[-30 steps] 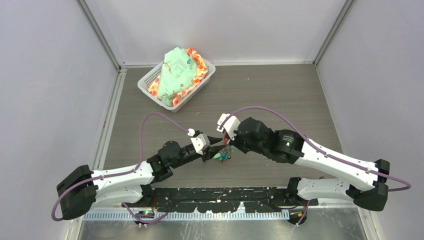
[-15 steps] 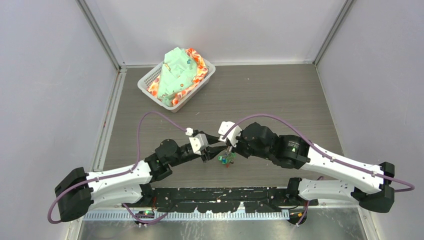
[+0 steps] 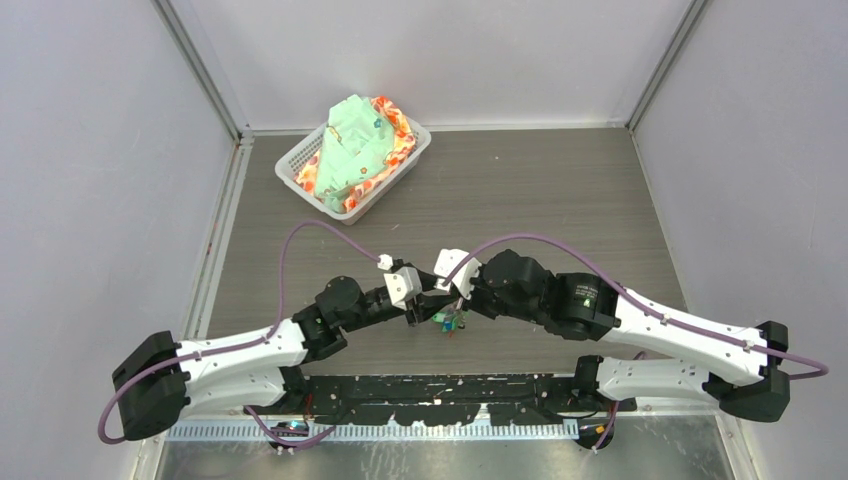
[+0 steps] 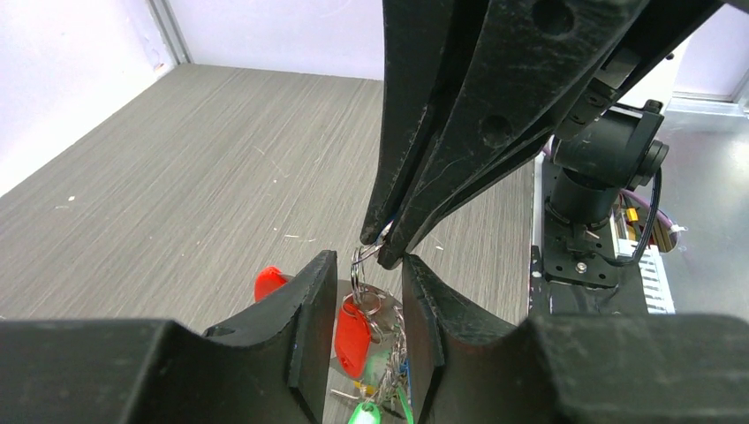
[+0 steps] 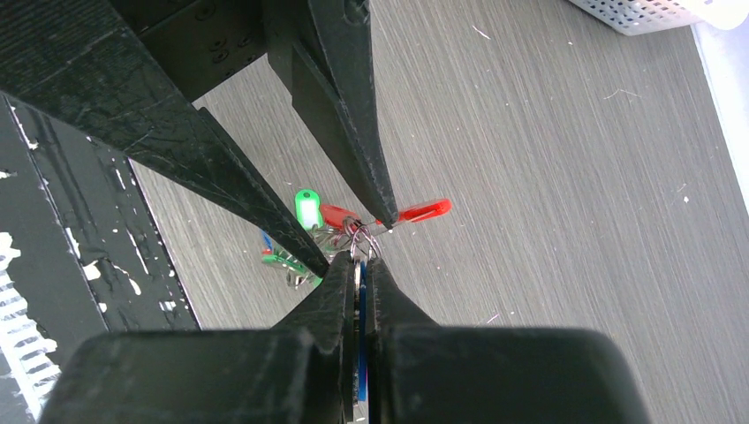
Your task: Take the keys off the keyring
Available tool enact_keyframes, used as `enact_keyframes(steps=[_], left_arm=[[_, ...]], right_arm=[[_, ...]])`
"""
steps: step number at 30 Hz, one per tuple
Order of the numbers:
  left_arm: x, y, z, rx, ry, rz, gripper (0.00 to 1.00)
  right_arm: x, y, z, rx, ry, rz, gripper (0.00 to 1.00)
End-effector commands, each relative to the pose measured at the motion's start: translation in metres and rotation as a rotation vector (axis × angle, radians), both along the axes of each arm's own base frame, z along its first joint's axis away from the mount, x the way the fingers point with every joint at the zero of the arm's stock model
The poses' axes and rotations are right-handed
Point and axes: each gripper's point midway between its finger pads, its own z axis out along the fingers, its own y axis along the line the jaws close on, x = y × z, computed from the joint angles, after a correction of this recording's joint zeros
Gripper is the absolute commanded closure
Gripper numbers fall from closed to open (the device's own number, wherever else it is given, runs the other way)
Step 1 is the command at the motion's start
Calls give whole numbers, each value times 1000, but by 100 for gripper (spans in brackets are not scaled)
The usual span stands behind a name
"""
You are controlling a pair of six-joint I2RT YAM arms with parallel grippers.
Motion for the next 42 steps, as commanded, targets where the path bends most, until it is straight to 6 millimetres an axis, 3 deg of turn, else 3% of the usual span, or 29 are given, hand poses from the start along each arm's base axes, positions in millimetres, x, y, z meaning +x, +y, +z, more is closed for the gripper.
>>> enact_keyframes(steps=[1,10,19,29,32,34,42], left_arm=[[4,-2,19,-41,-22,11,66],[6,-3,13,-26,-12,16,68],[6,-3,13,-21,-10,19,82],[8,-3,12,-14,-9,25,87],[10,-3,12,-14,-8,38,95],[12,-1,12,-11,-6,53,99],[19,10,15,-44,-14,120,100]], right_arm=[[3,11,43,126,-70,6,99],[2,10,45,126,-76,4,99],[0,9,44,121,-77,4,99],[-3,10,47,127,-73,9,99],[-4,9,47,130,-70,3,99],[-2,8,46,133,-60,-21,99],[22,-4,30,103,32,-297,99]])
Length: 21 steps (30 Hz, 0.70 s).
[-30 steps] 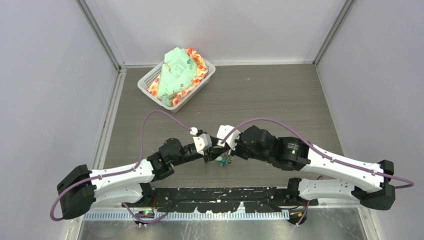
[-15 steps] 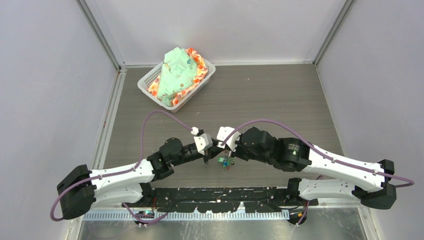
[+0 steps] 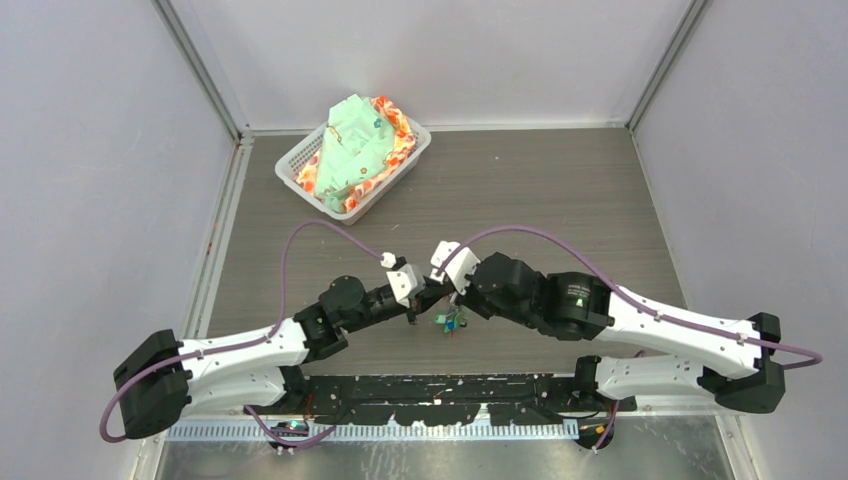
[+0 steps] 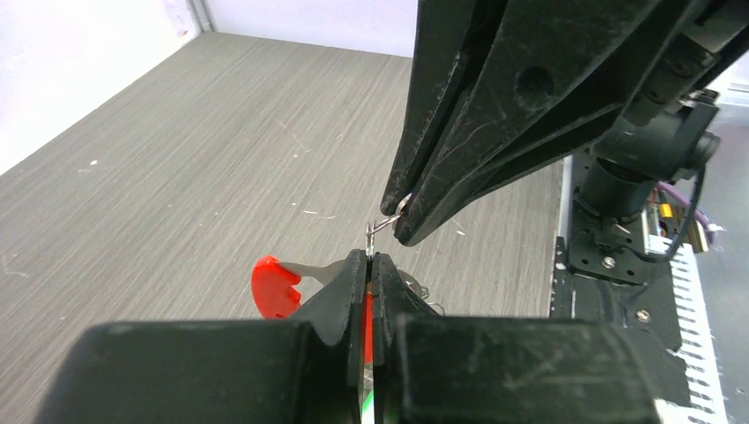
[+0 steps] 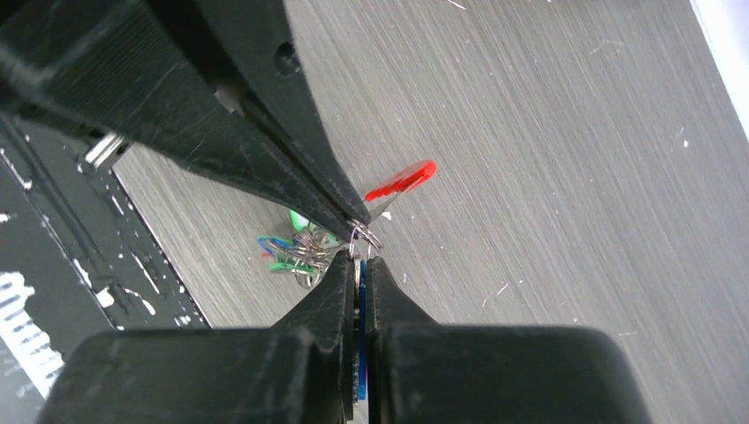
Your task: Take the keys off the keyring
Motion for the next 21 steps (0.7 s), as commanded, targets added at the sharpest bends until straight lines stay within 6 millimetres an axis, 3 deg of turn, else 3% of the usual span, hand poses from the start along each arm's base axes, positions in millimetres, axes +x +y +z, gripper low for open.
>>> enact_keyframes(steps=[1,8,14,21], left_arm=[[12,9,28,-87,-44,80,100],[16,15,37,-150,-73,118,100],[16,16,41,-166,-86,123,100],[19,16,35,-153,-65,136,100]], right_arm=[[19,-1,24,104,38,-187,99],[32,-9,-1,181,295,-336,99],[29,6,-9,262,438,-343,99],[36,-2,-13,262,414,-388,99]])
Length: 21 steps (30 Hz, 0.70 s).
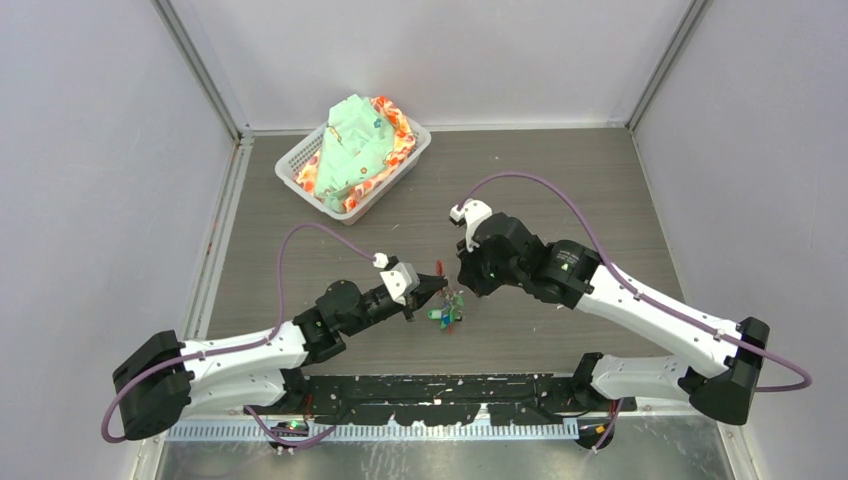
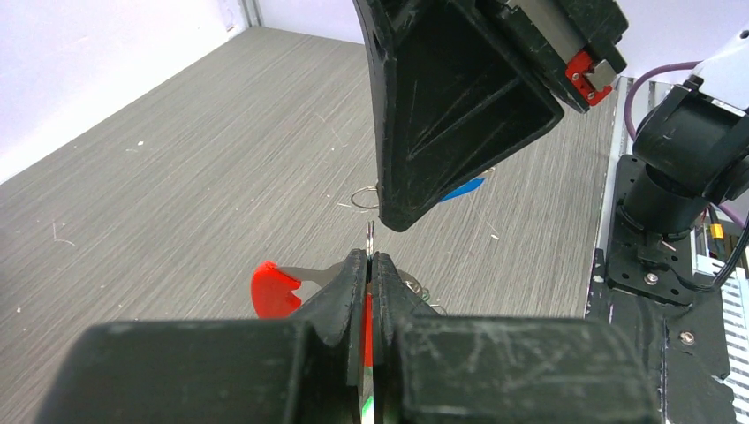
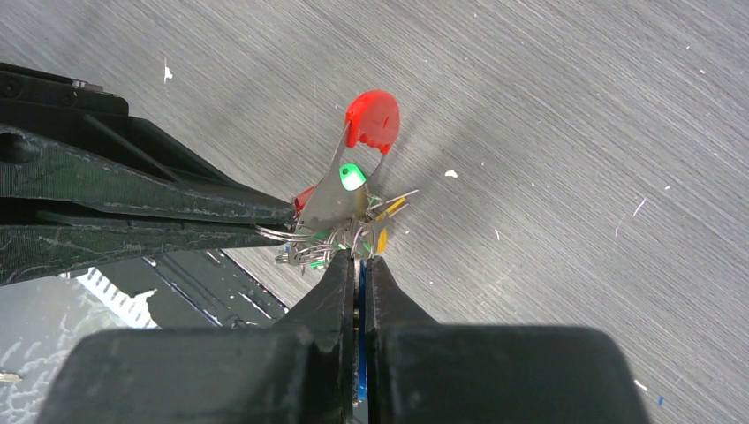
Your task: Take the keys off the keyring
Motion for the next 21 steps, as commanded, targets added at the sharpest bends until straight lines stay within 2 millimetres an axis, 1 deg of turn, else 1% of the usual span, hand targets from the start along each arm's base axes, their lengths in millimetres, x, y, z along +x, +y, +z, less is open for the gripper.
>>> enact_keyframes(steps=[1,4,8,12,13,14,16,21], left_arm=[[6,5,36,-114,-58,40,99],[14,8,29,-111,1,92,100],[28,13,9,-74,94,186,100],[43,15,-9,-18,201,250,100],[47,16,-14,-2,232,268,100],[53,17,-19,16,264,286,100],[64,17,-21,27,313,302,100],[81,17,-32,85,382,341,100]], right_arm=[[8,1,10,58,-13,-51,99],[19,-10,-1,16,-3,-133,99],[40,-24,-20,12,37,-275,99],[61,-40,-40,54,50,-414,99],[67,-42,-41,76,47,-446,99],[71,-47,-49,85,55,-480,99],[83,-58,-58,107,67,-561,99],[101,-81,-78,147,52,-688,99]])
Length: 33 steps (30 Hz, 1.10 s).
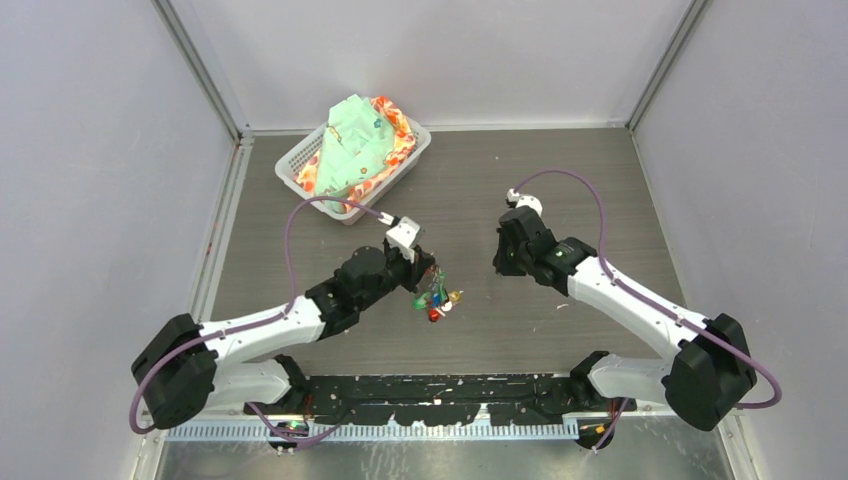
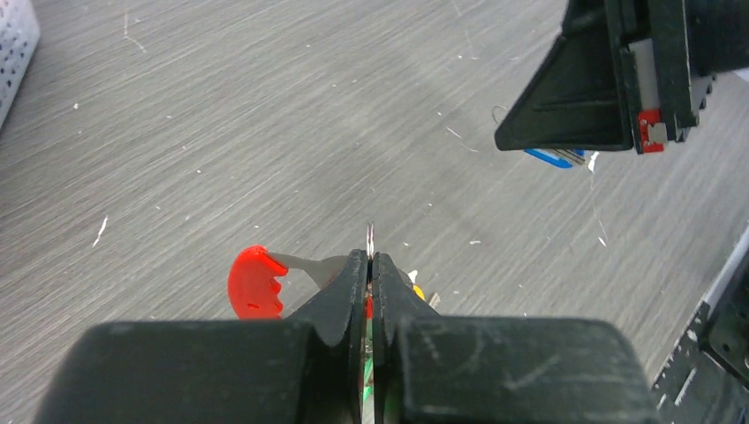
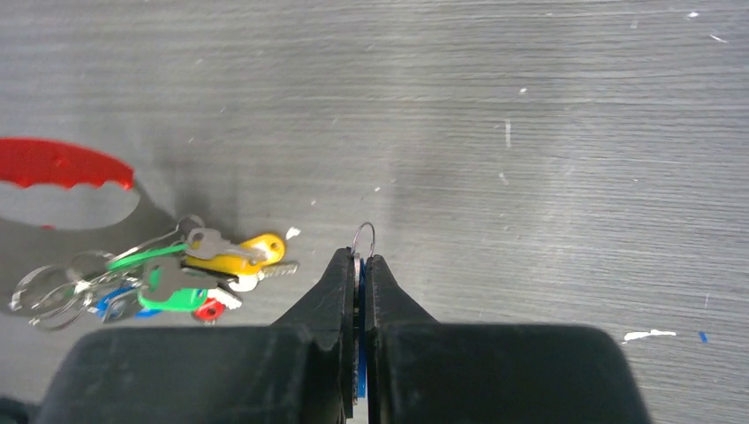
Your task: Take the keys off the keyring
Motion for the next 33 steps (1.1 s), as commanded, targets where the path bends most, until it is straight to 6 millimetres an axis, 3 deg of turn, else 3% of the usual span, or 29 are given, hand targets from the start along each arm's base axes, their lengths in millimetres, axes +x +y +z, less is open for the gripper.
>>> enact_keyframes(steps=[1,5,12,14,19,23,31,32,33], left_arm=[[15,-4,11,-8,61,41,100],[26,-7,-11,74,139,74,100],[45,-13,-21,70,197,122,99],[48,-16,-22,65,206,119,89],[53,-18,-17,78,208,120,76],[56,-13,-9,84,198,143,55],[48,2,-1,90,209,169,34],[47,4,0,92,210,171,25],[46,6,3,91,209,173,8]], right_arm=[[33,-9,4,90,-108,-160,99],[42,-27,-11,101,-110,-242,99],[52,-39,-26,140,-127,-306,89],[54,-42,-28,136,-133,-317,86],[57,-47,-30,142,-144,-329,80],[58,-48,-30,139,-145,-331,66],[57,-49,-23,133,-149,-321,26],[57,-48,-21,128,-143,-318,22],[57,-48,-17,128,-144,-316,19]])
